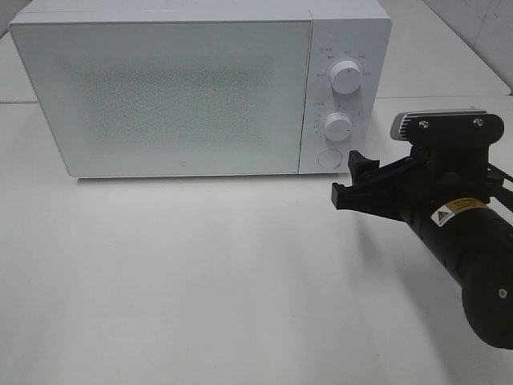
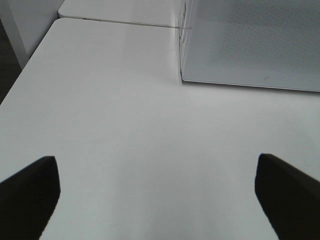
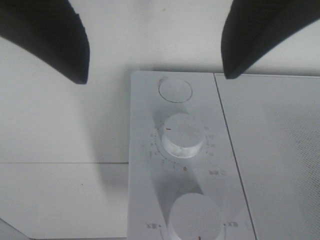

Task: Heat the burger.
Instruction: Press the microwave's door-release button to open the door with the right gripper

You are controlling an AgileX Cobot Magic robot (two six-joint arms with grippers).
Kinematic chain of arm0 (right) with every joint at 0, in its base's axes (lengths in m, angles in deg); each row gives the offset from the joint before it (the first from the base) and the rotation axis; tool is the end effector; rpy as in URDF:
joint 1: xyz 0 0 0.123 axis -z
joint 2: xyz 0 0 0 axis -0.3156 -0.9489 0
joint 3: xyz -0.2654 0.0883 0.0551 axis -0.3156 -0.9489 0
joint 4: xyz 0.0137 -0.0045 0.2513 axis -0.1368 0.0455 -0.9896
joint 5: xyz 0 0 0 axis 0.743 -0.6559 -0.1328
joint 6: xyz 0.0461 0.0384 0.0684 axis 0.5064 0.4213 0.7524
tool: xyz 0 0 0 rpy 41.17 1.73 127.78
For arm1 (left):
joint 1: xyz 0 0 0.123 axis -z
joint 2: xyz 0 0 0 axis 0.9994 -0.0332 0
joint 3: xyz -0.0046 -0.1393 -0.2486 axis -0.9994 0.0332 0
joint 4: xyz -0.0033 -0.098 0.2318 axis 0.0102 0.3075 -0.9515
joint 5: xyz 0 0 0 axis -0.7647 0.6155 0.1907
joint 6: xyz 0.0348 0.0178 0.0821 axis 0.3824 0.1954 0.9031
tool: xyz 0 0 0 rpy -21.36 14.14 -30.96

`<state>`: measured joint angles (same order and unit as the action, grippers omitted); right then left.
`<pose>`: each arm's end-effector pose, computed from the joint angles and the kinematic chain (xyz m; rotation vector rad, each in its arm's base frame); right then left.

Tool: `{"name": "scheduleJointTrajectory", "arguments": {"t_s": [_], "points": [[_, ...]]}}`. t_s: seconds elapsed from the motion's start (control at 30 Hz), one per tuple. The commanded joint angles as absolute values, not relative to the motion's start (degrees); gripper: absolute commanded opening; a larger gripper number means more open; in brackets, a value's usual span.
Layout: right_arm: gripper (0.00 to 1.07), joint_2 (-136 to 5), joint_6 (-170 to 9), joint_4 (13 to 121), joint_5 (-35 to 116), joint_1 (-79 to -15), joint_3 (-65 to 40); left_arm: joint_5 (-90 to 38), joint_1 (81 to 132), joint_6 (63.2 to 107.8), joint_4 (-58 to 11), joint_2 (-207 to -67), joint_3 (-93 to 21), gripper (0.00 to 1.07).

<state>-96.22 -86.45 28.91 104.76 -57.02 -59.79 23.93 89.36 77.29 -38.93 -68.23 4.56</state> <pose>0.2254 0.1137 0.1437 -0.0616 1.7448 0.0285 -0.0085 0.0011 0.2824 -0.0564 2.0263 -0.0495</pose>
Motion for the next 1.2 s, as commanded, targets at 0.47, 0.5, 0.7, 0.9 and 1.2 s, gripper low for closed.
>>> {"name": "scheduleJointTrajectory", "arguments": {"t_s": [0.47,0.5,0.7,0.9,1.2], "points": [[0.70,-96.17,-75.74,25.12,101.38,-59.94,-55.66,24.05,89.19,77.46,-38.70,-68.00,4.62,0.98],[0.70,-96.17,-75.74,25.12,101.38,-59.94,-55.66,24.05,89.19,77.46,-38.70,-68.00,4.62,0.98],[0.58,-96.17,-57.92,25.12,100.69,-59.94,-55.66,24.05,89.19,77.46,-38.70,-68.00,4.62,0.98],[0.35,-96.17,-38.66,25.35,100.64,-59.94,-55.66,24.05,89.19,77.46,-38.70,-68.00,4.62,0.98],[0.12,-96.17,-15.23,25.30,100.64,-59.94,-55.66,24.05,89.19,77.46,-38.70,-68.00,4.62,0.98]]}}
